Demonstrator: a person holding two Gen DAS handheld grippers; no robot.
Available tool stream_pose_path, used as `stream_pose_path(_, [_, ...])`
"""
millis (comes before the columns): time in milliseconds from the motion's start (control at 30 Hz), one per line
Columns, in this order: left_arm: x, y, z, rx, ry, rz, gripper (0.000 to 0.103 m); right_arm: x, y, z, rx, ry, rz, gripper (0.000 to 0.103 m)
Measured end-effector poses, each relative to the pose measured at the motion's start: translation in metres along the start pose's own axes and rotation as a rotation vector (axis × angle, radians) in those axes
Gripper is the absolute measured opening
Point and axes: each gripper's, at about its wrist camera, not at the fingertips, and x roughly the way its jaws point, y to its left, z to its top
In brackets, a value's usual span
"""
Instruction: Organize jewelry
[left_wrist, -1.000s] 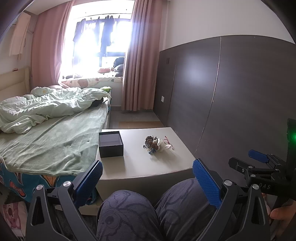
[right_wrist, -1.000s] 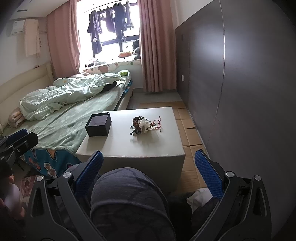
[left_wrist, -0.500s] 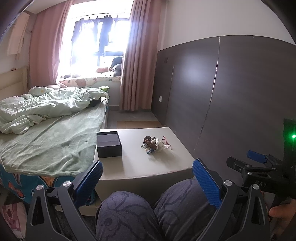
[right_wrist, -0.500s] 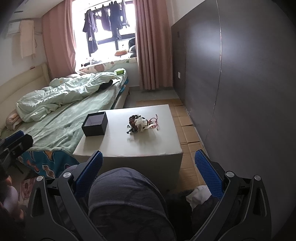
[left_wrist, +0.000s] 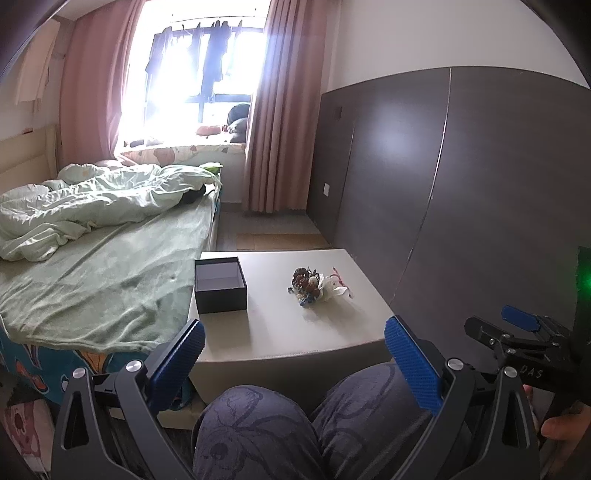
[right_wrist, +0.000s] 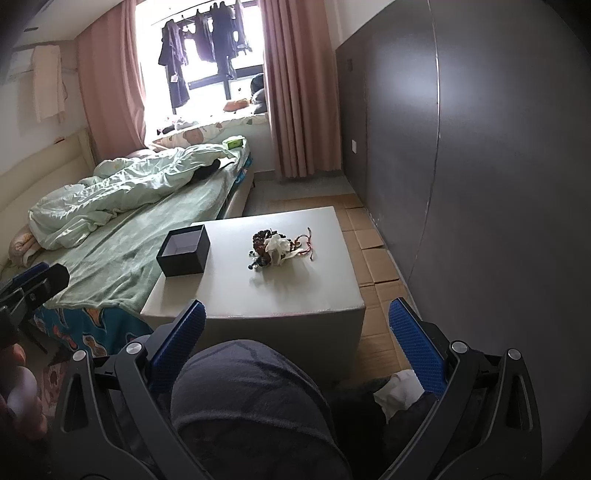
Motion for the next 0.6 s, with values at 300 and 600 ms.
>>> stream_pose_path(300, [0.041, 0.013, 0.009, -0.021, 0.049, 0.007, 0.094, 0.027, -0.014, 0.01, 0.044, 0.005, 0.007, 0.099])
stream_pose_path(600, [0.096, 0.023, 0.019, -0.042, 0.115, -0.019, 0.094, 0.071, -0.041, 0.018, 0.129, 0.064, 0.02, 0.099])
